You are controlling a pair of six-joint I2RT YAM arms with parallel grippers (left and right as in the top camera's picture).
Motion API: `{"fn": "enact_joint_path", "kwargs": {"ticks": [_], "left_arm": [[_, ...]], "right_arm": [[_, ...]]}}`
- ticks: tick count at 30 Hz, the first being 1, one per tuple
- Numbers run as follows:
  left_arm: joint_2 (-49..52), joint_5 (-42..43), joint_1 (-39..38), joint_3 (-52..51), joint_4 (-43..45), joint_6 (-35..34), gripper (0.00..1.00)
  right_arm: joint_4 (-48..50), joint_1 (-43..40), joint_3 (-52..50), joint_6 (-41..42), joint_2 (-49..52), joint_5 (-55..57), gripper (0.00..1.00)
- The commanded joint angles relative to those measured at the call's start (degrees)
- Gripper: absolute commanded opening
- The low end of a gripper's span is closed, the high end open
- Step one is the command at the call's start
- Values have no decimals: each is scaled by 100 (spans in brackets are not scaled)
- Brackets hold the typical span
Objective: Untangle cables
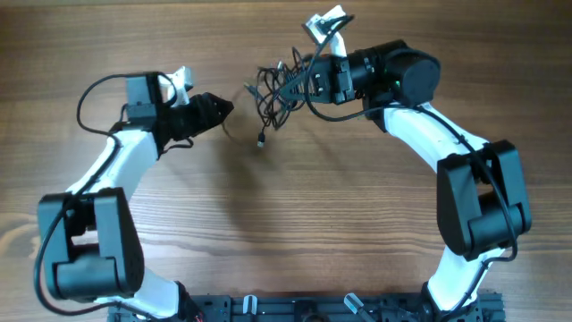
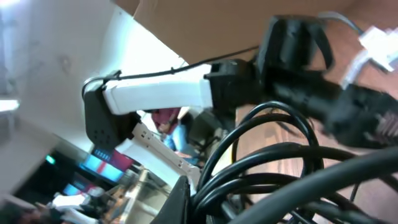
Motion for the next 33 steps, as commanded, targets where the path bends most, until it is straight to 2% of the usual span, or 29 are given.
{"fn": "enact_joint_path", "kwargs": {"ticks": [1,5,11,13,19,27,30,33], "left_arm": [[-295,1882,337,-46,-197,1488,59],[-293,3248,348,-46,-413,2675,61],[-293,2914,72,-46,-404,2669,49],[-293,2922,-133,-46,-398,2671,49],[-293,3252,-625,-46,-282,2721,54],[-293,3392,-660,-46,-350,2844,54],[-295,3390,-452,-46,-632,3158,62],[-295,3399,-103,-46,-778,3182,70]], "right_arm": [[-525,-28,-251,-490,-83,-334,4],[-1744,-28,-343,-1152,-83,-326,4],[-1895,-24,-343,-1266,-83,-227,4],[-1895,-24,-343,-1263,-83,-219,4],[-1895,-24,-343,-1281,-83,-219,4],[-1895,-24,-343,-1281,-83,-219,4],[-1895,-24,-343,-1281,-83,-221,4],[-1895,-24,-343,-1283,-83,-221,4]]}}
